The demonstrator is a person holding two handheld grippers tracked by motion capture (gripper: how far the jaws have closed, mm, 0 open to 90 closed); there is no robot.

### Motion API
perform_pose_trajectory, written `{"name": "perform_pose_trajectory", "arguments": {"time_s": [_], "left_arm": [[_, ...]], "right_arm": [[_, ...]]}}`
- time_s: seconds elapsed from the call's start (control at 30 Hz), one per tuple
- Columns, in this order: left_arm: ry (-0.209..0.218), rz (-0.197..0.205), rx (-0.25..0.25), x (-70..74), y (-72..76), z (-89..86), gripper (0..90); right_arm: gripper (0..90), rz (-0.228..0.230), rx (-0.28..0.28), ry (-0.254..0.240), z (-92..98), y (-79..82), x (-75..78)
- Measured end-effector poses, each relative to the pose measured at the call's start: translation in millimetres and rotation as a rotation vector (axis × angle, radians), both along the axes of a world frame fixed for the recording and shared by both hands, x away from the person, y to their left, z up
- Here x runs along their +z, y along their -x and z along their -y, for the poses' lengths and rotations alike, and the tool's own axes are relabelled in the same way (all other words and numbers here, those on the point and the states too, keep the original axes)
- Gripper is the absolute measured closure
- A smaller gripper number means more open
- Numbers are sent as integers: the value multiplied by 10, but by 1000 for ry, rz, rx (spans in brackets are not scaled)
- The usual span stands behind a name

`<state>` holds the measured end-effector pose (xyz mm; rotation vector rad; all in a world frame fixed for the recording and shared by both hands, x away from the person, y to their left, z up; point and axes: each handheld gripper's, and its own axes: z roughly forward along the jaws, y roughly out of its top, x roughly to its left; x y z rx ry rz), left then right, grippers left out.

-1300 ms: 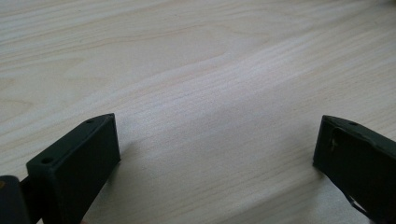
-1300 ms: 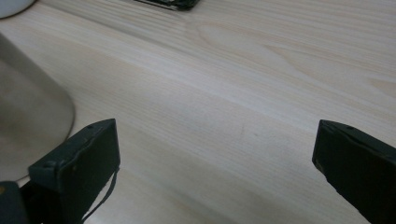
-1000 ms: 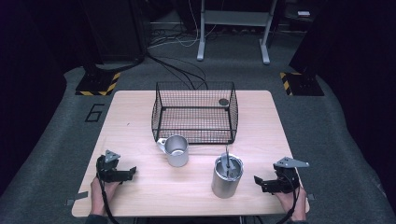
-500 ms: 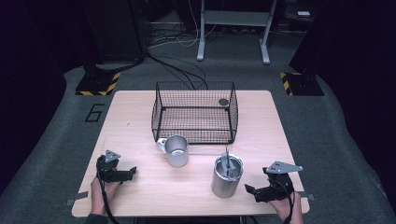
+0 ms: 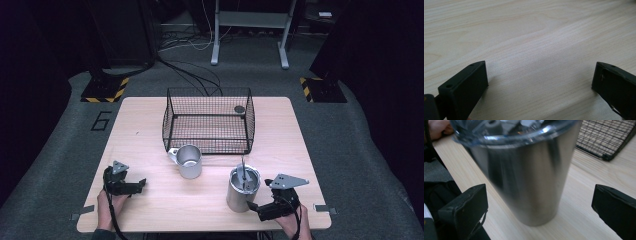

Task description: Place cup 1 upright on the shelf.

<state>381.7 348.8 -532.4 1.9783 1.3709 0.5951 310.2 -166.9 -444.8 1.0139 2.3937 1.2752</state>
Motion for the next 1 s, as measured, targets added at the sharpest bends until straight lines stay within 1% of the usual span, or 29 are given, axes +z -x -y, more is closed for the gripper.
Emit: {"name": "perform_pose_trajectory", "arguments": {"time_s": [0.07,0.13,0.17,0.23,0.3,0.33,0.37,0.53,0.73,0.87,1.0], "left_arm": [[0,0,0,0,0,0,2],[1,-1,-1,0,0,0,2],[1,0,-1,0,0,0,2],[-1,0,2,0,2,1,2],[-2,-1,3,2,3,2,2],[-2,-1,3,1,3,2,2],[-2,-1,3,2,3,2,2],[-2,-1,3,2,3,1,3],[-2,-1,3,2,3,2,3],[-2,-5,-2,5,4,0,4],[-2,-5,-1,5,4,2,4]], "right_arm": [[0,8,13,-5,-47,-15,9],[0,8,14,-11,-71,-22,15],[0,16,15,-8,-107,-44,24],[0,26,24,-17,-136,-64,25],[0,26,22,-22,-155,-68,28],[0,35,30,-22,-172,-78,30],[0,40,33,-34,-209,-94,38],[0,59,33,-31,-294,-135,39],[2,77,33,-49,-331,-168,34],[2,91,30,-53,-343,-171,24],[0,87,35,-60,-343,-186,13]]}}
